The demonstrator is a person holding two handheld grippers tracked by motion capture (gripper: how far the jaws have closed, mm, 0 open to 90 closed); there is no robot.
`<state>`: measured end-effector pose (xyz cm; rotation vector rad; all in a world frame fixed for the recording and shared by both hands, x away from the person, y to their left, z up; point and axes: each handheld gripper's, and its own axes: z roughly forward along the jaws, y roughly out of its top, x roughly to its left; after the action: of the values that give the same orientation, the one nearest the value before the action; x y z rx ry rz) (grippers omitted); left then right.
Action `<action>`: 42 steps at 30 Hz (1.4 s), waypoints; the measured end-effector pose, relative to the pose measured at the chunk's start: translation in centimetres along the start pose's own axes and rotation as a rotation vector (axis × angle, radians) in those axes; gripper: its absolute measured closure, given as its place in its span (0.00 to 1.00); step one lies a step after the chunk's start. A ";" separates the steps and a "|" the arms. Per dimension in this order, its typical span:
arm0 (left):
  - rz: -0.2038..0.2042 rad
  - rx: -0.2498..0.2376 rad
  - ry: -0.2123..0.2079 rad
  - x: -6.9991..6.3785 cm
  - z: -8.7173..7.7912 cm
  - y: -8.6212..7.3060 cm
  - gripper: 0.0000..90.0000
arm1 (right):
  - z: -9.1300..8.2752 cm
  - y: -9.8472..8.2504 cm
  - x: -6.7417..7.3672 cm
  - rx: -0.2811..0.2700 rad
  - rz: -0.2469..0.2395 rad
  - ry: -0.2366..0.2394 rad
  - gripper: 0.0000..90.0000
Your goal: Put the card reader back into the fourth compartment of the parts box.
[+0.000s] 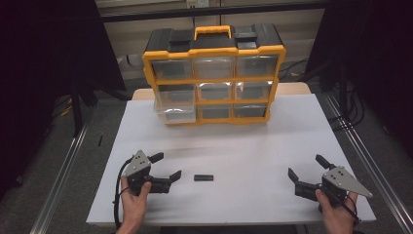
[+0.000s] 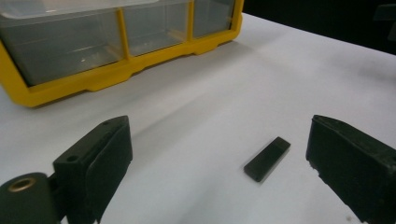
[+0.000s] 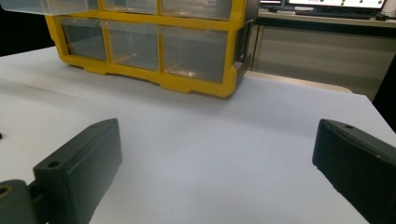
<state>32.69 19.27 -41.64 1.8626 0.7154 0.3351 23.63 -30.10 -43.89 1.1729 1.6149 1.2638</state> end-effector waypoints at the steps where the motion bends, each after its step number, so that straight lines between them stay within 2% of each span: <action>1: 0.005 0.005 -0.020 0.0 0.1 0.1 0.08 | 0.0 0.0 0.0 -0.002 0.000 0.001 0.02; 3: 0.011 0.008 -0.035 0.0 0.4 0.1 0.08 | 0.1 0.0 0.0 -0.003 0.003 -0.001 0.02; 5: 0.019 0.020 -0.068 0.0 0.6 0.2 0.07 | 0.1 0.0 0.0 -0.003 0.002 -0.001 0.02; 7: 0.038 0.043 -0.077 -0.1 0.9 0.2 0.07 | 0.0 0.1 0.0 -0.005 0.007 0.003 0.01; 11: 0.037 0.067 -0.115 -0.3 1.3 0.3 0.07 | 0.1 0.1 0.0 -0.007 0.002 0.005 0.01; 13: 0.053 0.085 -0.134 -0.3 1.4 0.5 0.07 | 0.1 0.2 0.0 -0.007 -0.001 0.009 0.01; 14: 0.059 0.084 -0.130 -0.4 1.5 0.7 0.07 | 0.0 0.2 0.1 -0.006 -0.002 0.005 0.01; 17: 0.055 0.104 -0.157 -0.6 1.9 1.2 0.06 | 0.0 0.2 0.1 -0.012 -0.003 0.006 0.01; 19: 0.070 0.118 -0.178 -0.6 2.1 1.5 0.06 | 0.1 0.2 0.1 -0.006 -0.006 0.007 0.01; 26: 0.066 0.165 -0.174 -0.5 3.5 1.7 0.05 | 0.2 0.2 0.3 -0.005 -0.011 0.008 0.01; 31: 0.086 0.223 -0.183 -0.5 4.2 1.6 0.05 | 0.2 0.2 0.2 -0.004 -0.006 0.008 0.01; 32: 0.098 0.236 -0.189 -0.5 4.3 1.6 0.05 | 0.2 0.2 0.2 -0.004 -0.009 0.011 0.01; 35: 0.100 0.242 -0.213 -0.6 4.7 1.6 0.05 | 0.2 0.2 0.3 -0.002 -0.009 0.013 0.01; 37: 0.109 0.272 -0.219 -0.7 5.1 1.8 0.05 | 0.2 0.2 0.3 -0.002 -0.008 0.015 0.01; 40: 0.121 0.301 -0.263 -0.9 5.9 1.9 0.05 | 0.3 0.2 0.3 -0.001 -0.010 0.017 0.01; 42: 0.146 0.334 -0.262 -1.1 6.5 2.0 0.05 | 0.3 0.2 0.3 -0.001 -0.010 0.019 0.01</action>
<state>35.92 13.24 -42.27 2.2301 0.4774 0.0609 23.87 -29.66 -43.79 1.1541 1.6317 1.2724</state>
